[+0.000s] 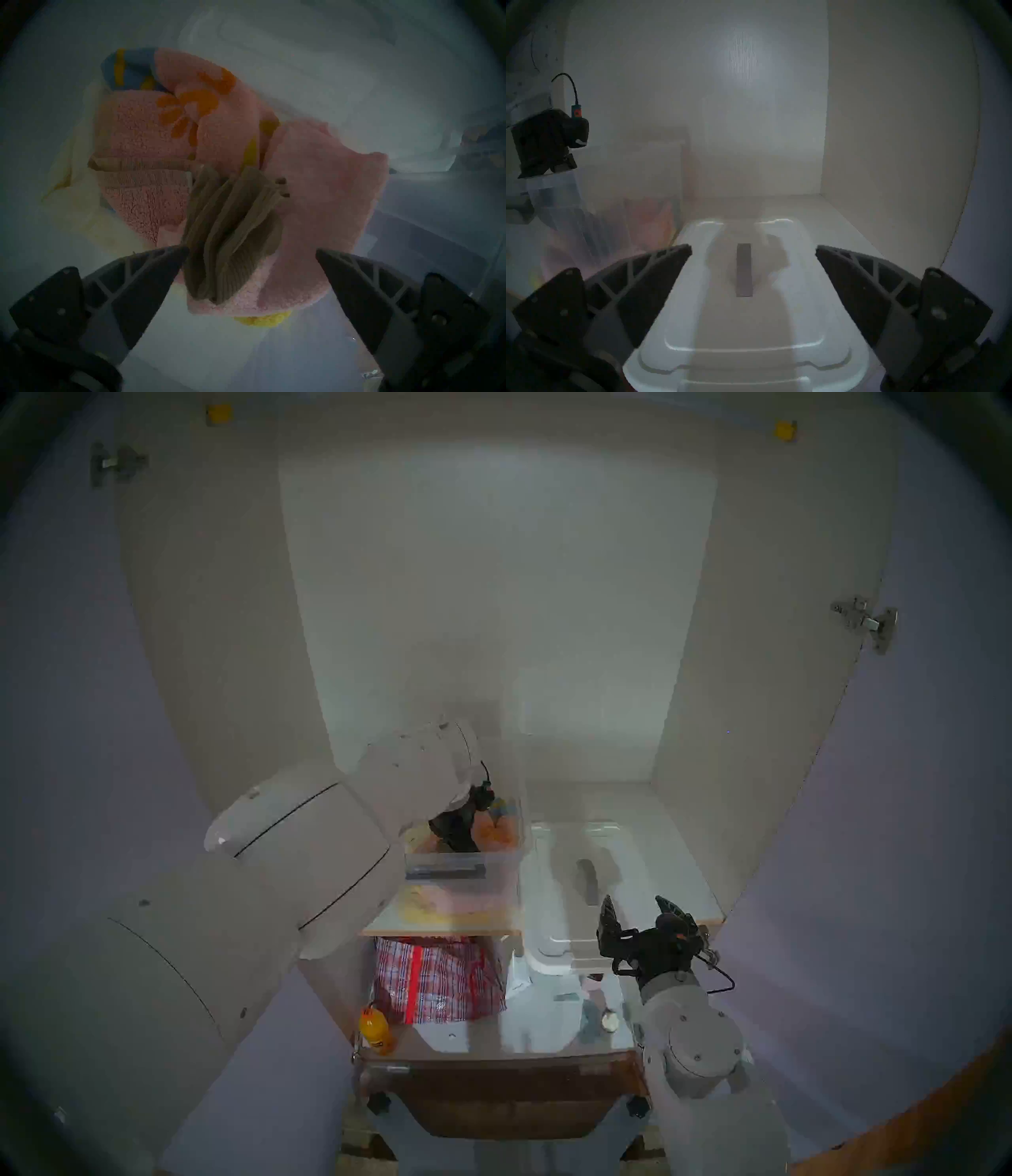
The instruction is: Take socks out of the storage bin, place them on top of the cabinet, and put the lid back on the bin
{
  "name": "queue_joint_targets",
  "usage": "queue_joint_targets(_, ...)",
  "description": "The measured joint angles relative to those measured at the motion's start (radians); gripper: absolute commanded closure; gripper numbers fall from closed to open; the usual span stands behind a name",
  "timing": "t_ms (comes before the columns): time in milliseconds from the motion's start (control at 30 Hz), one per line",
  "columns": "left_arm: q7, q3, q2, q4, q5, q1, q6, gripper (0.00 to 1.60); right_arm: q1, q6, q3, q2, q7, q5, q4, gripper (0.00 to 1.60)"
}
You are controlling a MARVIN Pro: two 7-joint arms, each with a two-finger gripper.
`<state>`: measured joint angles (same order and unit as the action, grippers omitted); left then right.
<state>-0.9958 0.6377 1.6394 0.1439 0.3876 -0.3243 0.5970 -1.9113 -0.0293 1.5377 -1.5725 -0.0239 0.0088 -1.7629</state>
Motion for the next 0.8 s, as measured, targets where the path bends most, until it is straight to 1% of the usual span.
queue_joint_targets(367,0.048,-0.022,0.008,0.002,0.021,-0.022,-0.026,0.00,0.001,0.000,0.000,0.000,0.000,0.000,0.003,0.00)
queue_joint_targets(767,0.116,-0.064,0.016,0.007,0.053,-0.048,-0.065,0.00,0.003,0.000,0.000,0.000,-0.001,0.000,0.006,0.00)
queue_joint_targets(800,0.121,-0.066,0.016,0.007,0.055,-0.051,-0.067,0.03,0.003,0.000,0.000,0.000,-0.001,0.000,0.007,0.00)
